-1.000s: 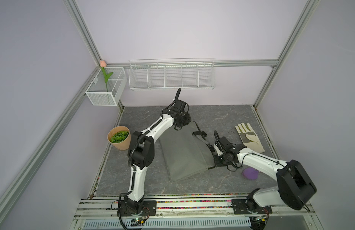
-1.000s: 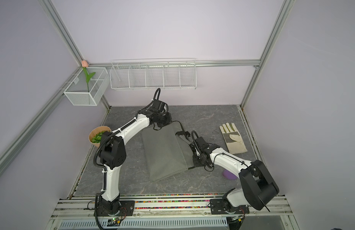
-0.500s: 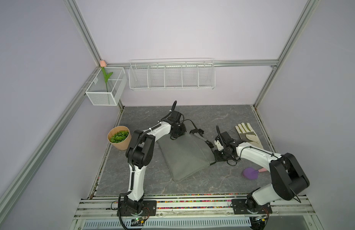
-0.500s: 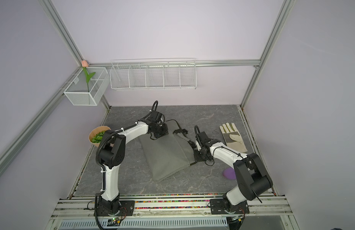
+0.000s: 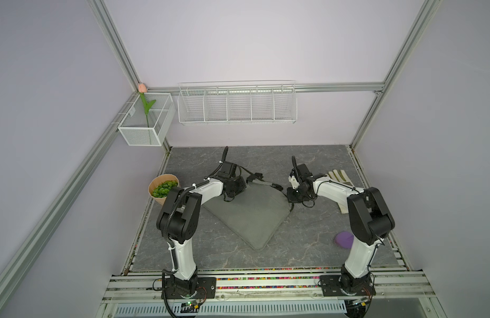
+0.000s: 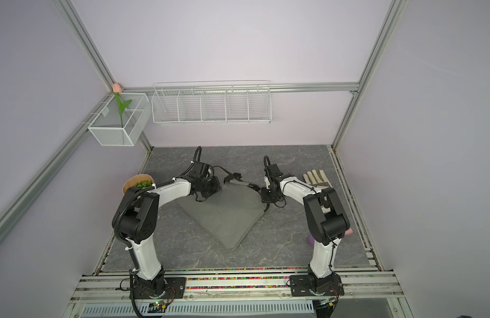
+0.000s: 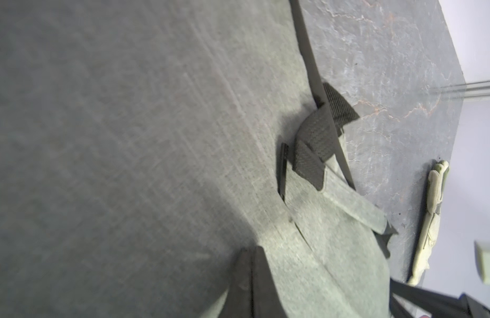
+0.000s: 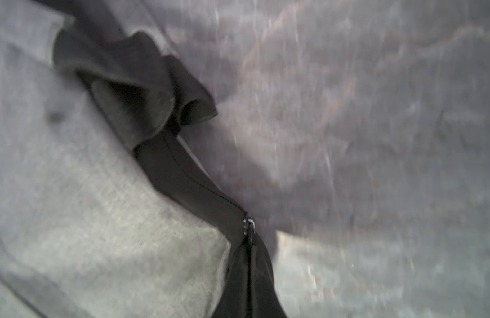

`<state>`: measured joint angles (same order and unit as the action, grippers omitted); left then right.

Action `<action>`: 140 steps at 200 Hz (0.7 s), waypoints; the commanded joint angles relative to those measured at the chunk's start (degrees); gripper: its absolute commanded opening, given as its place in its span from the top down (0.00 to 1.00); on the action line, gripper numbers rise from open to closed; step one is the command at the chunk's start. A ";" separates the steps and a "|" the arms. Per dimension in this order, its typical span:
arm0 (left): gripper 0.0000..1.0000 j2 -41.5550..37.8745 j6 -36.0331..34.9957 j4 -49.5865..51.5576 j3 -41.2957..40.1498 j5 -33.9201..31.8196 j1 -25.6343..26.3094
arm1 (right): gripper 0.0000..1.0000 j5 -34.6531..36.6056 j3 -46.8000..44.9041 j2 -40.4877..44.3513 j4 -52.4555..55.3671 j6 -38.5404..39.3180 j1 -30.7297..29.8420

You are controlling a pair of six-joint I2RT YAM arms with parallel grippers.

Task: Put the mouse into the laptop bag
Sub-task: Zip the zipper on the zippered laptop bag.

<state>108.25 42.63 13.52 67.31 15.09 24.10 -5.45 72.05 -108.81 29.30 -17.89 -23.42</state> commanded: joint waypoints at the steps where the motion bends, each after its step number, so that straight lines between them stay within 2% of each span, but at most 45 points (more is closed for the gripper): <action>1: 1.00 -0.19 0.96 5.03 -4.94 -0.46 0.70 | 0.93 -2.66 4.69 -4.58 -2.29 1.38 0.37; 38: 1.00 -3.39 1.25 7.55 -2.98 0.87 1.11 | 0.93 -2.26 9.06 -7.16 -1.65 1.89 0.31; 79: 1.00 -5.32 -0.30 14.51 10.60 -2.22 6.62 | 0.93 -1.62 9.97 -6.40 -0.83 2.88 1.01; 110: 1.00 1.31 -1.62 18.17 23.31 -3.38 12.11 | 0.93 -2.10 9.87 -5.93 -0.92 2.78 1.29; 140: 1.00 11.23 -1.44 20.65 32.51 -2.22 14.42 | 0.93 -1.86 9.59 -4.85 -0.65 3.12 1.42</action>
<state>111.26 41.60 28.10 95.88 13.08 37.71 -6.98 81.21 -115.31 28.86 -15.75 -22.52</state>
